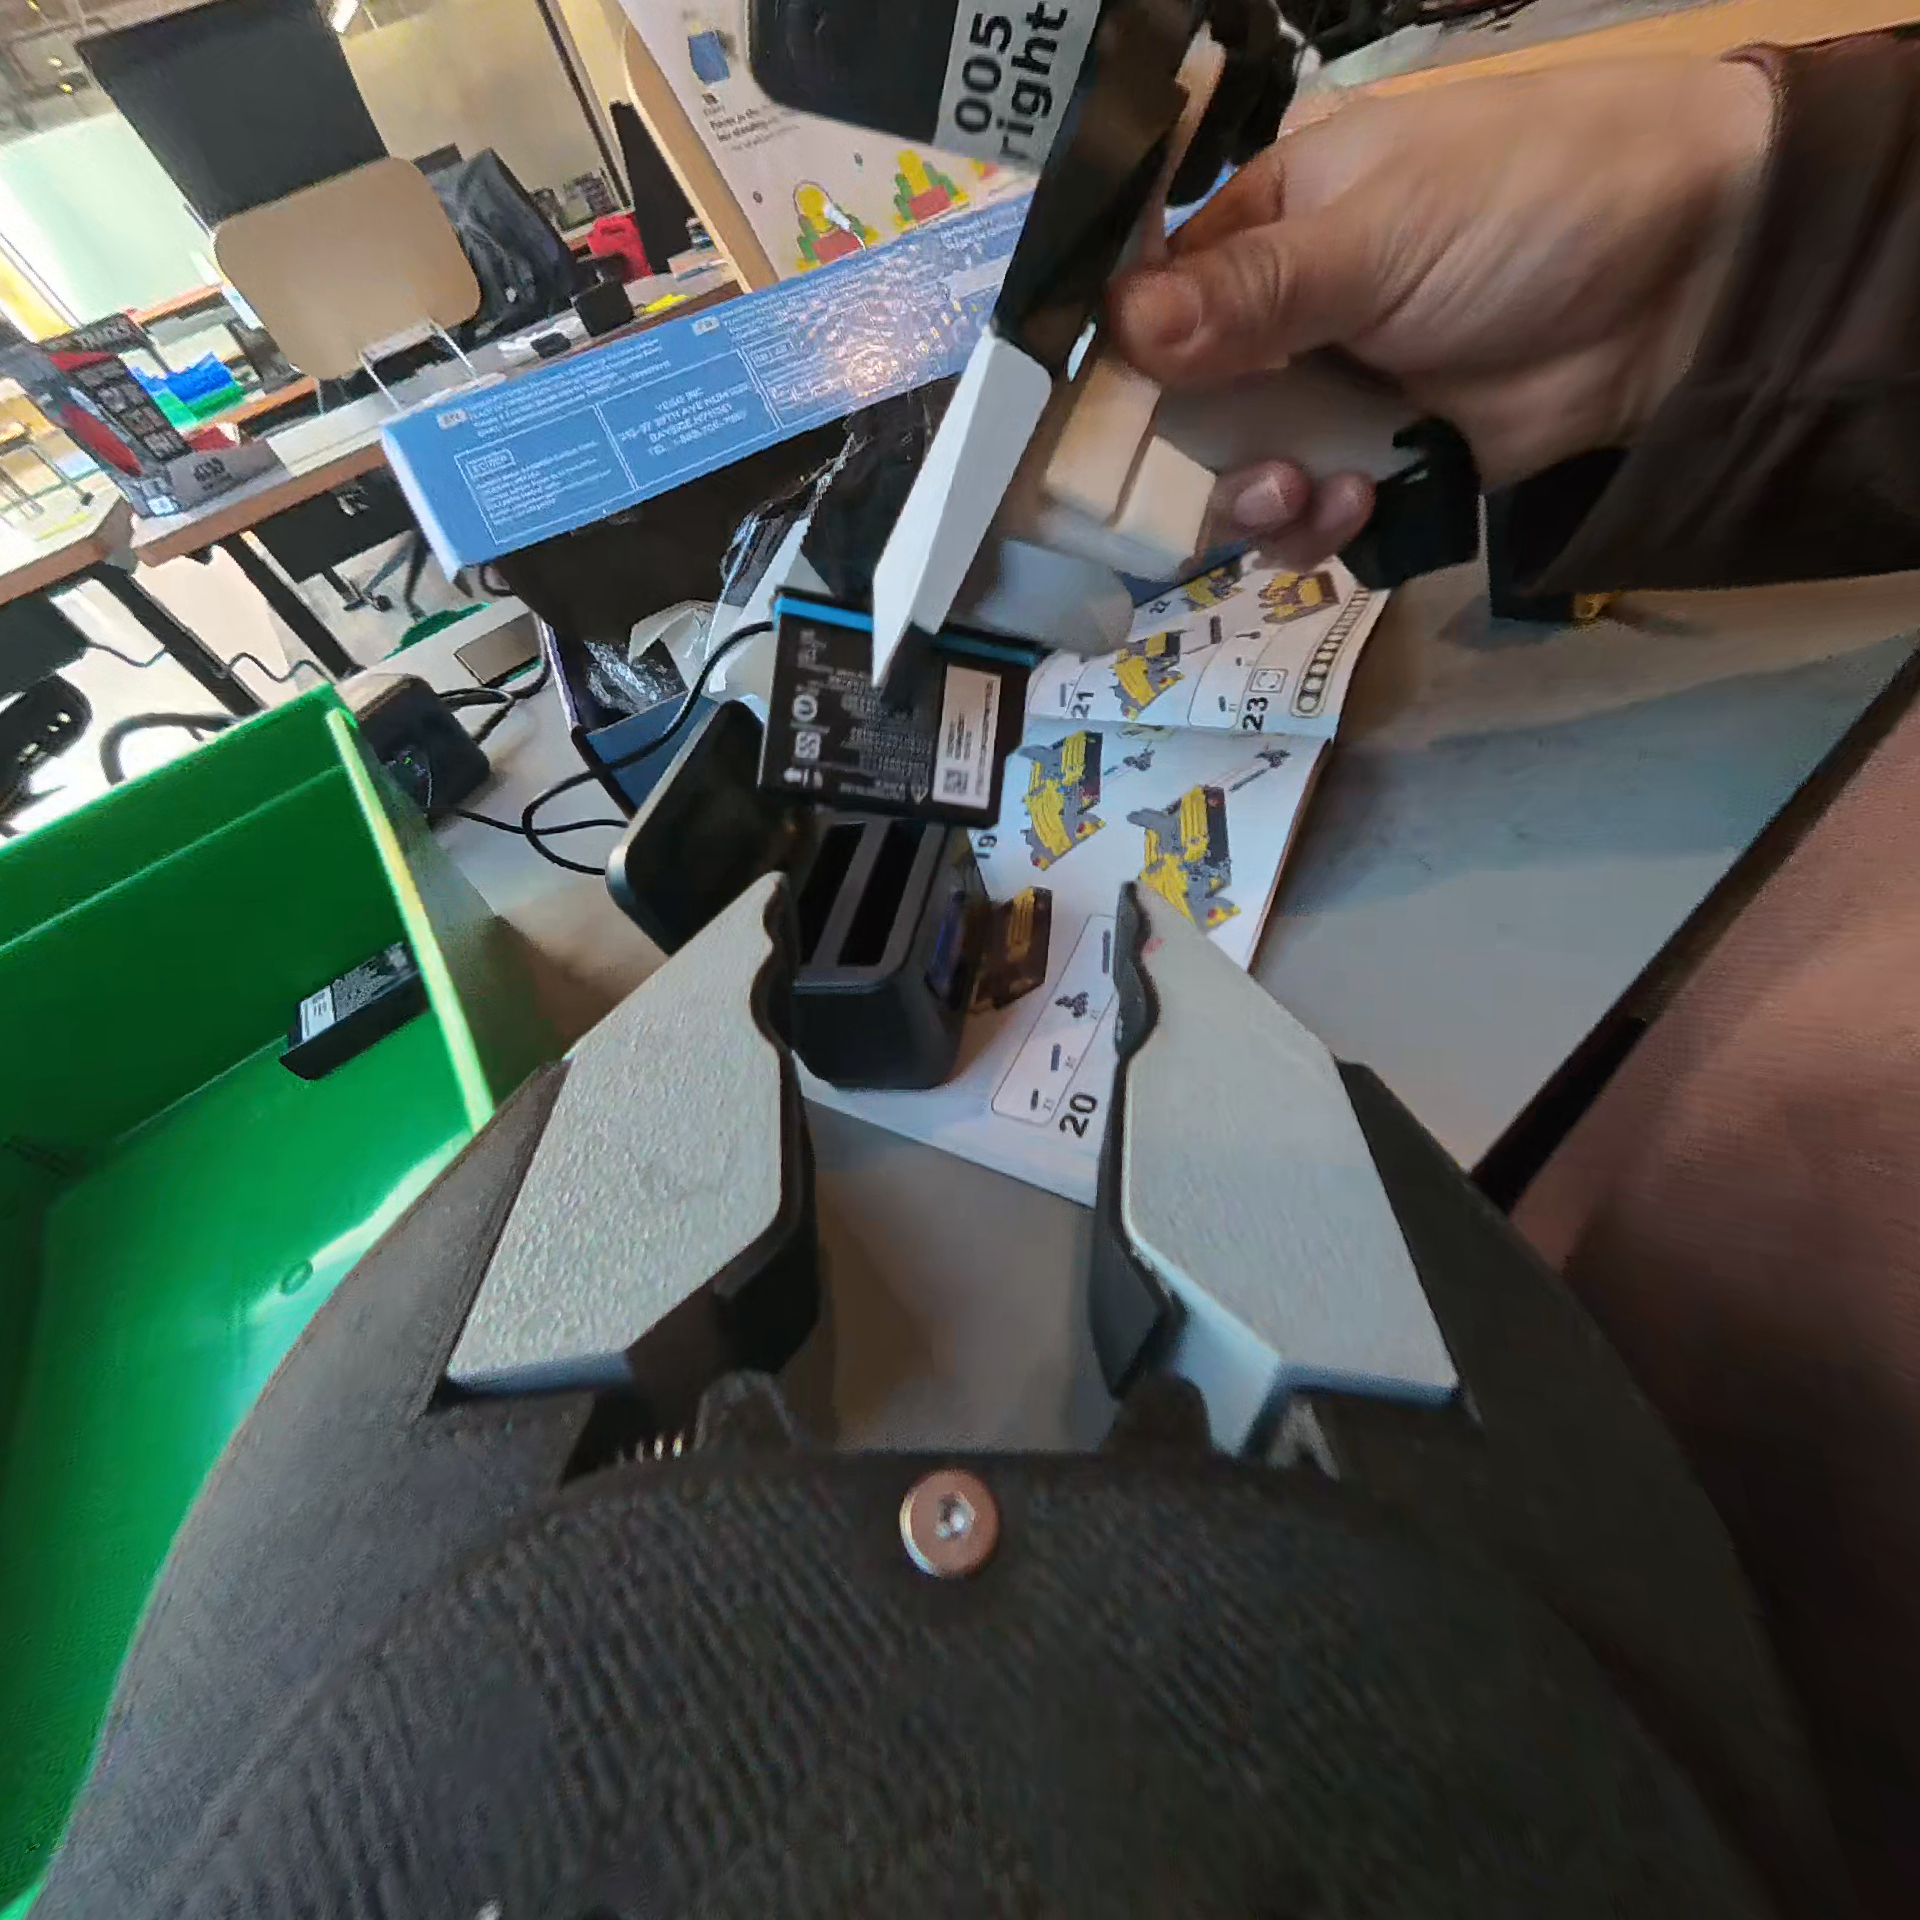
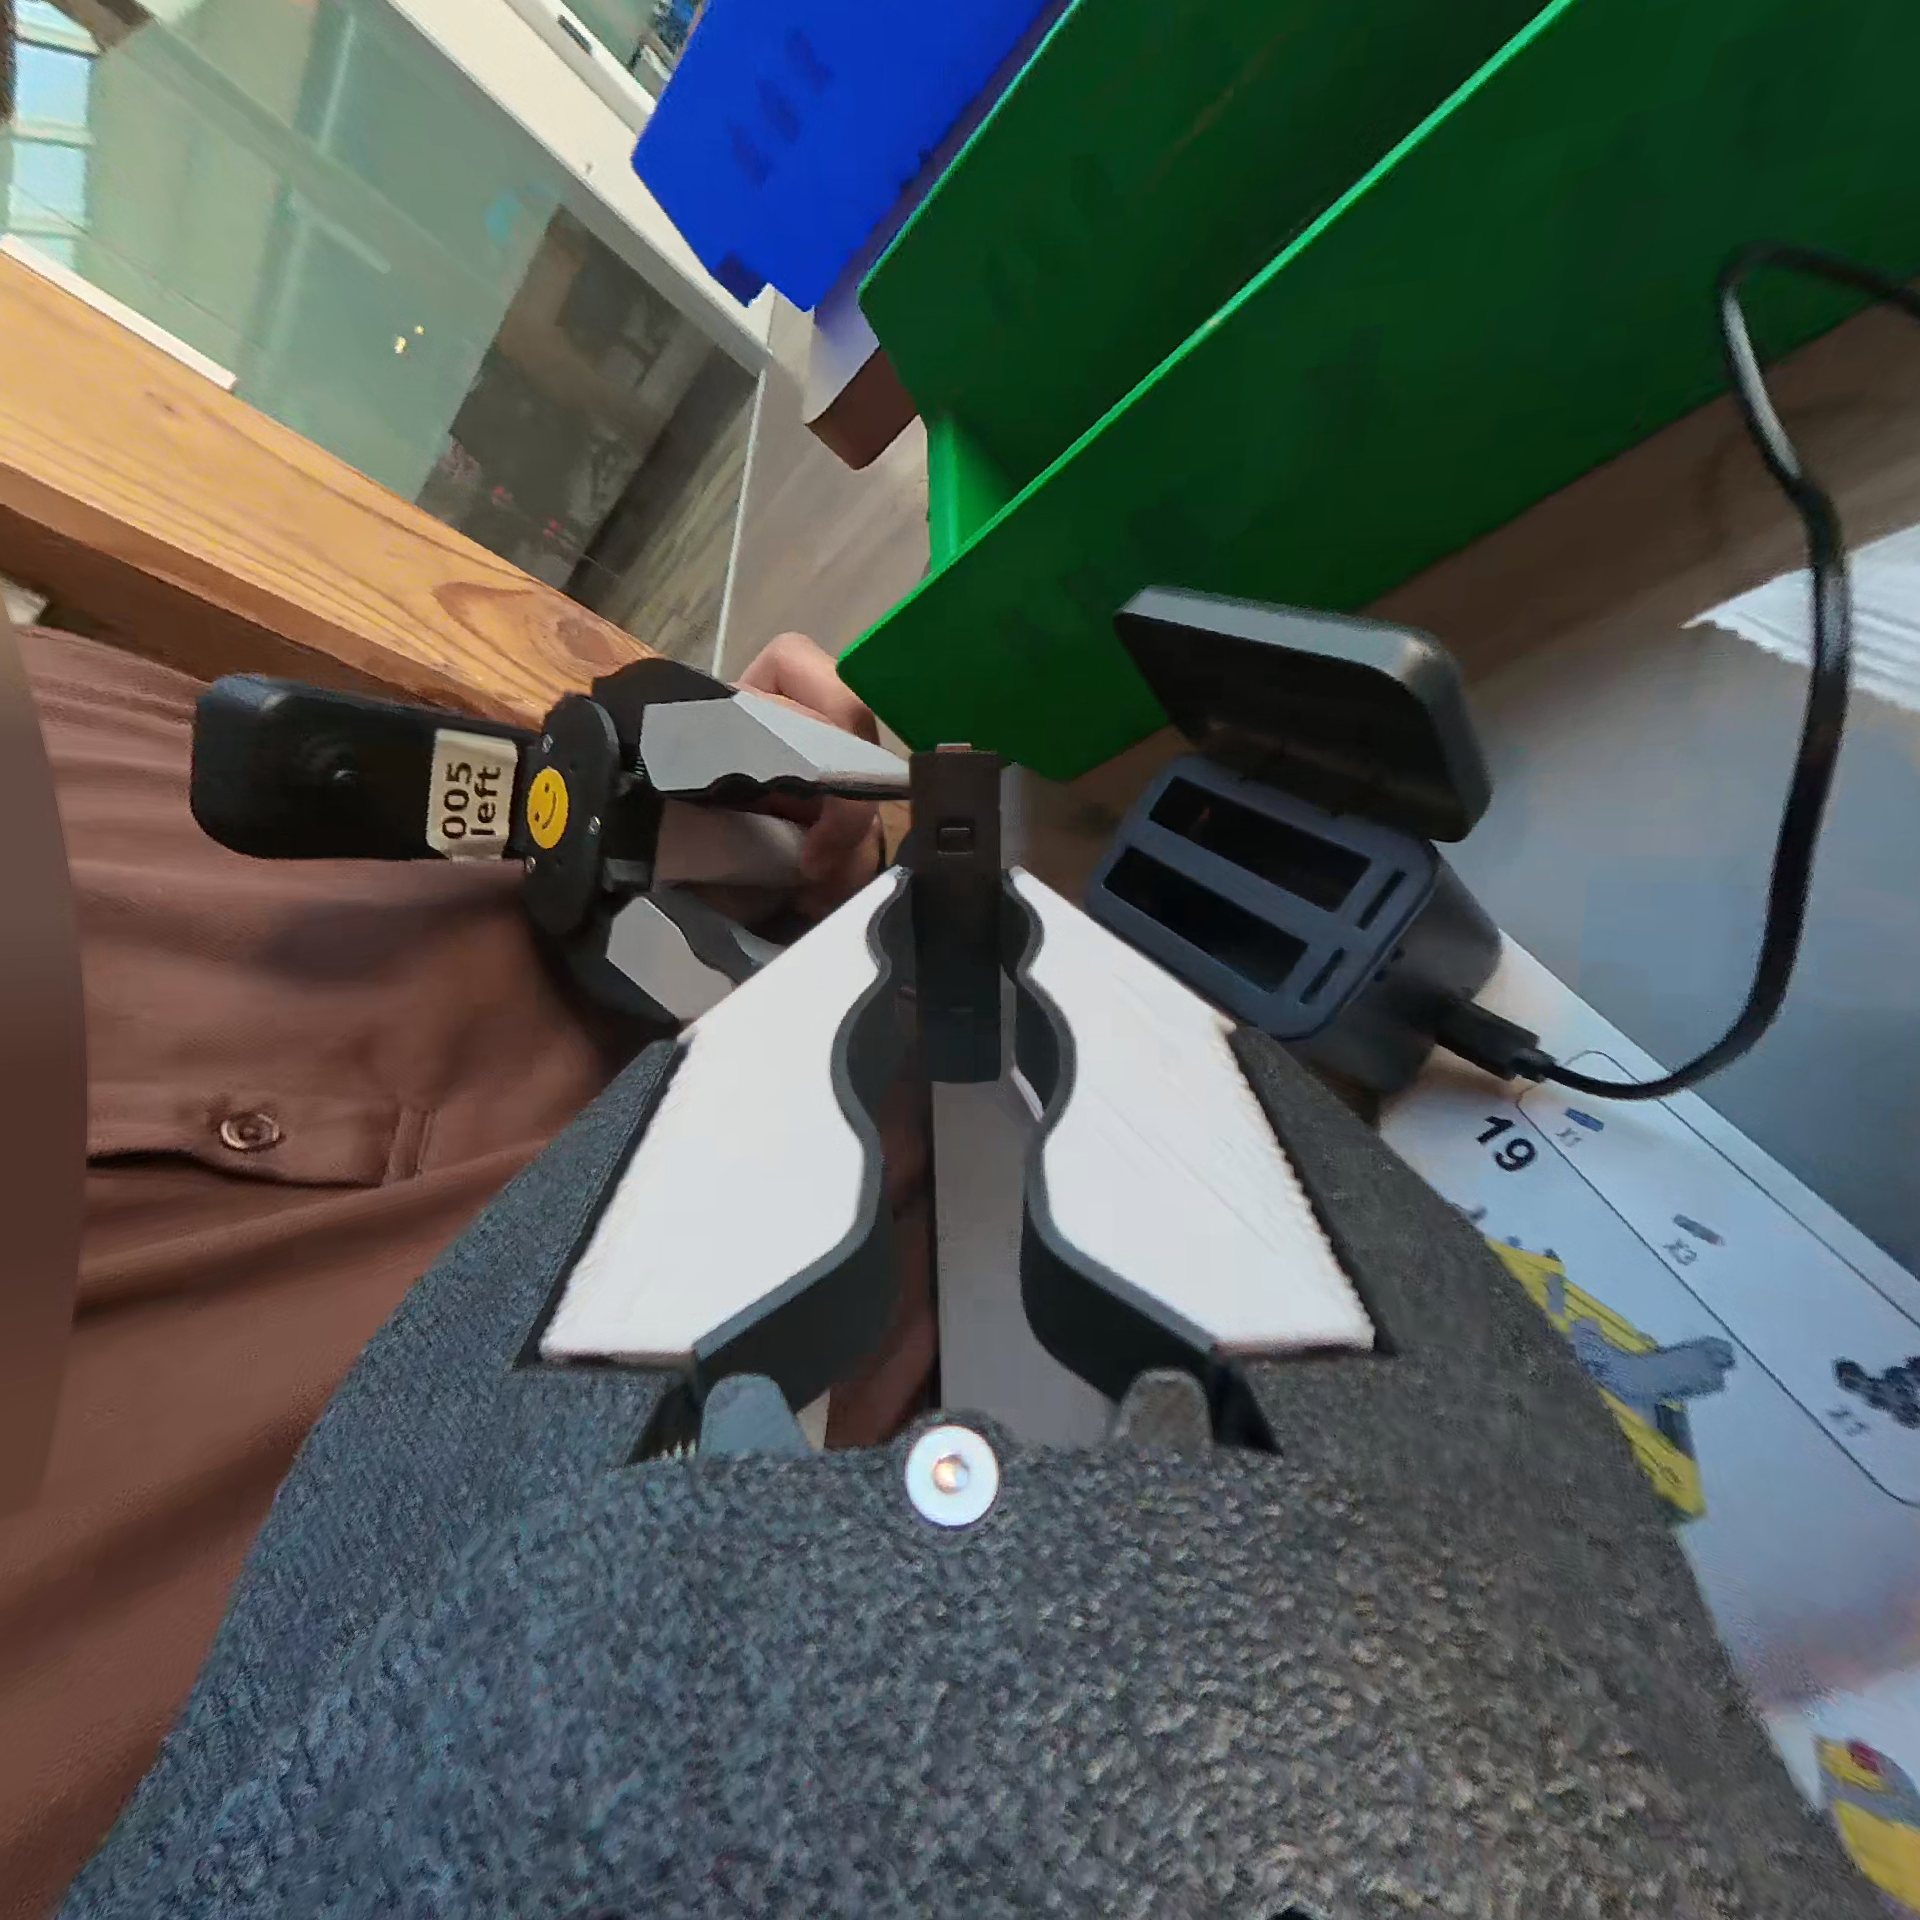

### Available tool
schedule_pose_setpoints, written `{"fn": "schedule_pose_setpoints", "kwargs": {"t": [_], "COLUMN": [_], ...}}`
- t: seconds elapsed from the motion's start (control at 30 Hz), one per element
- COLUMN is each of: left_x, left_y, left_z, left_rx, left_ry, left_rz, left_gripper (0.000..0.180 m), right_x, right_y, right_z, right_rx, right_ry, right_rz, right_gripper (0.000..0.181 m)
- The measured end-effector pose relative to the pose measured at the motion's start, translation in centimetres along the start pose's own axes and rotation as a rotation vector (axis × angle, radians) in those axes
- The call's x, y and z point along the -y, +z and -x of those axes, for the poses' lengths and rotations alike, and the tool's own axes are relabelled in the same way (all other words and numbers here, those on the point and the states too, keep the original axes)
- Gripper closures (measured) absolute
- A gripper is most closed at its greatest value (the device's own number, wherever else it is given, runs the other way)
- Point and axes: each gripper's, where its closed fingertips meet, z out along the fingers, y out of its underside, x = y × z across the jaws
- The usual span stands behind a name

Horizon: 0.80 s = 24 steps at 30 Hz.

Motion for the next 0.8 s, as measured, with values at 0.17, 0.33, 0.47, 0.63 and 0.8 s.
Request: {"fn": "schedule_pose_setpoints", "kwargs": {"t": [0.17, 0.33, 0.47, 0.63, 0.8], "left_x": [1.0, 1.0, 1.3, 2.5, 3.8], "left_y": [1.8, 2.5, 2.4, 1.4, -0.8], "left_z": [-0.4, -1.0, -1.0, -0.9, -0.2], "left_rx": [0.114, 0.204, 0.295, 0.315, 0.306], "left_ry": [0.173, 0.381, 0.545, 0.632, 0.614], "left_rz": [-0.003, -0.01, -0.057, -0.115, -0.159], "left_gripper": [0.12, 0.129, 0.141, 0.152, 0.167], "right_x": [0.0, -1.0, -1.5, -1.0, -0.3], "right_y": [0.6, 0.5, 0.3, -0.1, 0.6], "right_z": [0.4, 0.6, 1.2, 2.6, 4.3], "right_rx": [0.046, 0.057, 0.078, 0.121, 0.162], "right_ry": [0.083, 0.144, 0.195, 0.232, 0.218], "right_rz": [-0.06, -0.126, -0.202, -0.261, -0.264], "right_gripper": [0.167, 0.167, 0.167, 0.165, 0.157]}}
